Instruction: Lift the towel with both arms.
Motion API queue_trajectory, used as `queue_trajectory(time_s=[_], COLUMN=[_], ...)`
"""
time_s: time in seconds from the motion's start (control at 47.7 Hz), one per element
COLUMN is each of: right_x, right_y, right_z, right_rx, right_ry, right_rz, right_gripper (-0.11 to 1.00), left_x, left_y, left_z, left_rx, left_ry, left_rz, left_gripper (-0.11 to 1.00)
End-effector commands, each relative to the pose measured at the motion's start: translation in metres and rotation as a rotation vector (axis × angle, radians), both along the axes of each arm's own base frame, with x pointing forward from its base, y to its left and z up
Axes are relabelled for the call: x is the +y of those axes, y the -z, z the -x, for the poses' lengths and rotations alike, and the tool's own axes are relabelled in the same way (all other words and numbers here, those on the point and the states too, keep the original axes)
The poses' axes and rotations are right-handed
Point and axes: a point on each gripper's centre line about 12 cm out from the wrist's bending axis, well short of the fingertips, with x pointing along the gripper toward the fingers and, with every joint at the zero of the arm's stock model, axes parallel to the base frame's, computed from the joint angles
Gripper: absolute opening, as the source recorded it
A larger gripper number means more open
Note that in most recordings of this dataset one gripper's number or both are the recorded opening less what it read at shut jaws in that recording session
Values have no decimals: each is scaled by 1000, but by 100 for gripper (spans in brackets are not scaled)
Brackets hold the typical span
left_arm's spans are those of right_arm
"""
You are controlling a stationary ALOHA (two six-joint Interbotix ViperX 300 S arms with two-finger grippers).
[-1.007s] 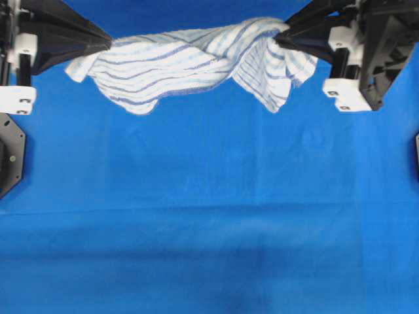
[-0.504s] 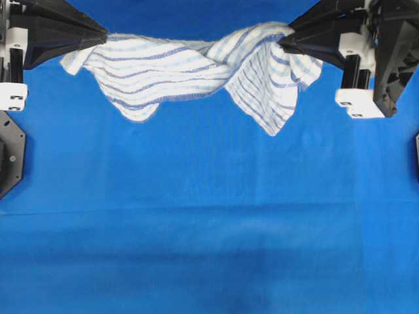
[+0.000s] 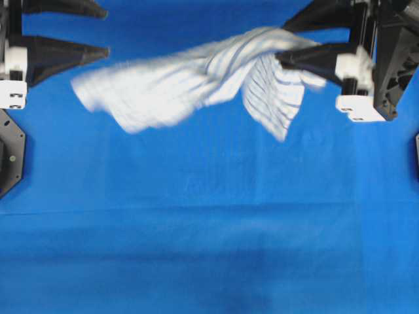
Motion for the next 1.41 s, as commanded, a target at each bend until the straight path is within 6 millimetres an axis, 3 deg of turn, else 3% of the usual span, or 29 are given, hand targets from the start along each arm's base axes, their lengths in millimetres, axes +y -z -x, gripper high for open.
queue_trajectory(time_s=[0.0,0.042,0.126,0.357,0.671,0.86,1.385], right_x=[0,0,0,1,5,-2,-4], right_y=[-8,-7,-3,41,115,164,289], right_z=[4,4,4,-5,-9,-9,-25], right_rx=[-29,-24,-15,47,82,111,238], right_ry=[-1,-1,1,0,-2,15,49], right_rz=[11,12,11,-12,-77,-107,-231], right_gripper=[63,67,61,62,62,62,63], left_x=[-3,-4,-6,-13,-15,-15,-15], left_y=[-7,-6,-1,41,121,166,297], left_z=[2,2,-1,-18,-46,-59,-75], left_rx=[-42,-44,-41,-8,71,129,271], left_ry=[10,14,23,54,63,65,51], left_rz=[-9,-8,-5,3,13,23,56], left_gripper=[70,81,92,89,90,90,90])
